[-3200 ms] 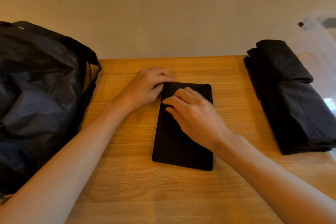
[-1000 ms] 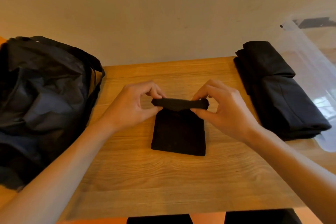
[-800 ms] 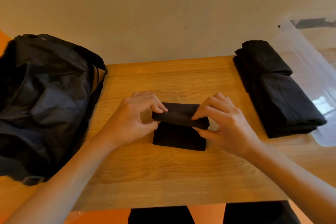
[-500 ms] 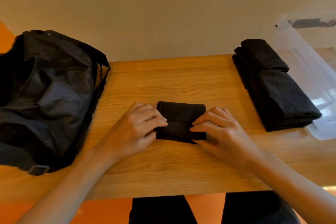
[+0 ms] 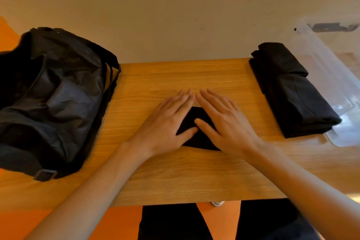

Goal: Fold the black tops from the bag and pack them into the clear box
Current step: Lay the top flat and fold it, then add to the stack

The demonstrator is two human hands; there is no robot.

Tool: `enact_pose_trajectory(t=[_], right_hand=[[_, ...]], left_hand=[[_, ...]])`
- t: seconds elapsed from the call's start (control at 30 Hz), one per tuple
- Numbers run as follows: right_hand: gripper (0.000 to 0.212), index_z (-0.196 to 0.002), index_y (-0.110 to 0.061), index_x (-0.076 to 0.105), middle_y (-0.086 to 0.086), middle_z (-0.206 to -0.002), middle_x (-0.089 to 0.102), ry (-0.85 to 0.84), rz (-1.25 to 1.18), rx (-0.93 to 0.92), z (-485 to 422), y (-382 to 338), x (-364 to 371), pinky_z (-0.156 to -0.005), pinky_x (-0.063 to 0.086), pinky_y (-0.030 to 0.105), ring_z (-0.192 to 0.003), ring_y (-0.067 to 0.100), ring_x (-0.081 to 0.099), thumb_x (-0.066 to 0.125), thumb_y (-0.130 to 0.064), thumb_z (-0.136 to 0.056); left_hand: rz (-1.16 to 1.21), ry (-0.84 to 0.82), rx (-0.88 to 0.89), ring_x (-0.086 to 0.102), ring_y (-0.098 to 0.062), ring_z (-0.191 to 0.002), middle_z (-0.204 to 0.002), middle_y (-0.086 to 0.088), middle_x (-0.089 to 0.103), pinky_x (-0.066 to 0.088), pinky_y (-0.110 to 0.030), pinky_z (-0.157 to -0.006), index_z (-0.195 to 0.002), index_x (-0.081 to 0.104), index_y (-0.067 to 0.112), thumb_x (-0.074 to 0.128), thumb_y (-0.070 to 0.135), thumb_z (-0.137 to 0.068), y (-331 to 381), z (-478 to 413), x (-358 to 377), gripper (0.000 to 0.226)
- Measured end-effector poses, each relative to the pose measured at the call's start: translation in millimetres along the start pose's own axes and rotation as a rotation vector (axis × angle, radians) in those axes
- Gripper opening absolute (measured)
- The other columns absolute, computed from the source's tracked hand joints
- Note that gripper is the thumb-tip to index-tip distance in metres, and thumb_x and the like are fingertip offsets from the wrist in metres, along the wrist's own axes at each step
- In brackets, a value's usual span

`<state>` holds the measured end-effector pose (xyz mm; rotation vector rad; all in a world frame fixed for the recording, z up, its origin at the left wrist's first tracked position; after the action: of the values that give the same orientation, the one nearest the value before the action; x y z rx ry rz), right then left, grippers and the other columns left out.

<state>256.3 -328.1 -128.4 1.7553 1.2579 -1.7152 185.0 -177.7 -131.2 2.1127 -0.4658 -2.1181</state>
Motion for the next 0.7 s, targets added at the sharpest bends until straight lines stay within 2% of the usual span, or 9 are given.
enact_pose_trajectory(t=[0.07,0.13,0.27,0.33,0.43,0.5,0.6,0.7], right_hand=[[0.074,-0.164,-0.022,0.014,-0.002,-0.17,0.013,-0.134,0.075,-0.004,3.7,3.9,12.3,-0.128,0.004,0.034,-0.157,0.01,0.0,0.016,-0.064,-0.102],[0.074,-0.164,-0.025,0.005,-0.004,-0.171,0.008,-0.204,0.081,0.027,10.4,14.9,16.9,-0.128,0.0,0.034,-0.156,0.006,-0.005,0.009,-0.064,-0.101],[0.066,-0.163,-0.032,-0.003,-0.008,-0.171,0.0,-0.274,0.054,0.044,12.5,30.3,15.5,-0.126,-0.011,0.029,-0.154,0.002,-0.013,0.004,-0.06,-0.103],[0.064,-0.162,-0.033,-0.002,-0.007,-0.171,-0.002,-0.277,0.064,0.044,10.7,30.7,10.4,-0.124,-0.015,0.028,-0.154,0.004,-0.016,0.005,-0.058,-0.104],[0.066,-0.163,-0.026,0.006,-0.004,-0.17,0.001,-0.178,0.087,0.008,8.7,12.5,-3.2,-0.126,-0.012,0.033,-0.155,0.007,-0.013,0.008,-0.056,-0.105],[0.069,-0.163,-0.021,0.007,-0.003,-0.17,0.0,-0.185,0.123,-0.041,11.9,-3.4,0.7,-0.127,-0.009,0.036,-0.156,0.008,-0.013,0.008,-0.058,-0.105],[0.072,-0.163,-0.021,-0.001,-0.002,-0.17,-0.005,-0.237,0.173,-0.029,19.8,-2.5,14.4,-0.127,-0.009,0.04,-0.155,0.008,-0.019,0.004,-0.062,-0.104],[0.069,-0.162,-0.026,-0.008,-0.005,-0.17,-0.011,-0.246,0.134,0.021,25.7,14.2,14.6,-0.126,-0.012,0.038,-0.152,0.005,-0.023,0.004,-0.061,-0.103]], left_hand=[[-0.035,-0.036,-0.016,-0.018,-0.004,-0.154,-0.171,0.007,-0.01,0.001,-0.036,-0.129,-0.164,0.001,0.021,0.019,0.069,-0.096,-0.1,6.8,11.3,0.086],[-0.014,-0.014,-0.042,-0.018,-0.006,-0.154,-0.171,0.005,-0.01,0.002,-0.037,-0.129,-0.164,0.002,0.02,0.021,0.068,-0.097,1.9,14.5,17.1,0.085],[0.052,-0.01,-0.115,-0.028,-0.008,-0.152,-0.169,0.005,-0.024,-0.007,-0.033,-0.127,-0.163,-0.004,0.021,0.02,0.069,-0.097,9.2,25.7,20.6,0.086],[0.136,-0.006,-0.117,-0.029,-0.008,-0.152,-0.168,0.005,-0.024,-0.008,-0.034,-0.128,-0.164,-0.002,0.022,0.019,0.066,-0.099,11.4,29.7,18.4,0.081],[0.036,0.062,-0.055,-0.022,-0.013,-0.155,-0.17,0.0,-0.017,-0.006,-0.038,-0.128,-0.164,0.004,0.016,0.021,0.059,-0.105,14.1,35.2,11.1,0.074],[-0.08,0.064,-0.007,-0.018,-0.014,-0.156,-0.171,-0.002,-0.013,-0.003,-0.039,-0.128,-0.163,0.005,0.013,0.022,0.059,-0.107,17.4,38.6,13.0,0.075],[-0.112,0.021,-0.003,-0.019,-0.013,-0.156,-0.171,0.001,-0.014,0.0,-0.041,-0.128,-0.163,-0.003,0.016,0.022,0.061,-0.107,15.3,46.8,20.6,0.076],[-0.149,0.006,0.003,-0.016,-0.017,-0.157,-0.171,0.002,-0.014,0.003,-0.044,-0.127,-0.164,-0.003,0.022,0.02,0.063,-0.107,4.1,58.8,20.3,0.074]])
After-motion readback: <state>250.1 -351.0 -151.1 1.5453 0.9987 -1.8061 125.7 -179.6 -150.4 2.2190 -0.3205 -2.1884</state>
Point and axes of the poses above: each hand's wrist, its own z-axis away from the middle knuckle, its own x-axis out of the palm, y = z × x, the point moved 5 cm from there along -z, towards the middle knuckle
